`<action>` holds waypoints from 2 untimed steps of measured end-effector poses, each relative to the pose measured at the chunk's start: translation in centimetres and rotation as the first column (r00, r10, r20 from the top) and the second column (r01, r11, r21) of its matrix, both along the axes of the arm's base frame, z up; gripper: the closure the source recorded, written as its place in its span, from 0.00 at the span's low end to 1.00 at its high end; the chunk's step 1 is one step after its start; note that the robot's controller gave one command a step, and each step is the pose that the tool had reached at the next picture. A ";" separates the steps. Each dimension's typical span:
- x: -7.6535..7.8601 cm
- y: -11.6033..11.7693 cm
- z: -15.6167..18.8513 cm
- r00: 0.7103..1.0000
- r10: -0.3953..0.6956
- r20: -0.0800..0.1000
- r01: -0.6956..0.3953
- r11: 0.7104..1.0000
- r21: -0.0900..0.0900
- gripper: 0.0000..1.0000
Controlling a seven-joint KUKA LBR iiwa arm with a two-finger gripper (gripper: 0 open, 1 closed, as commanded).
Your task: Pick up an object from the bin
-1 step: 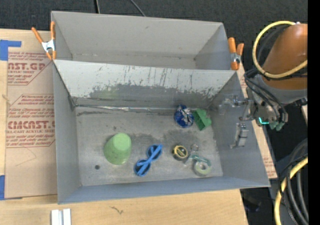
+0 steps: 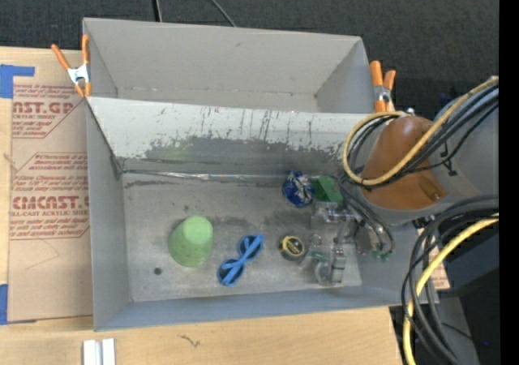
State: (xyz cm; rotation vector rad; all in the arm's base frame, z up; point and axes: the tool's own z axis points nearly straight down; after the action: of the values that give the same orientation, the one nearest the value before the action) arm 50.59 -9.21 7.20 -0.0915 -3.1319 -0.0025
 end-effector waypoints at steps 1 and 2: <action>-0.6 4.5 -0.3 0.997 0.071 0.007 -0.071 0.997 0.000 0.00; -0.6 4.3 -0.2 0.998 0.068 0.008 -0.068 0.998 -0.002 1.00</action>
Offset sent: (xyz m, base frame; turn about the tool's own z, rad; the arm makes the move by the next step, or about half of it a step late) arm -0.0060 0.0424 -0.0020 -0.0669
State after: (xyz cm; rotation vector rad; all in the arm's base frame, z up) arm 50.03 -4.93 7.02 0.0150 -3.1417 0.0007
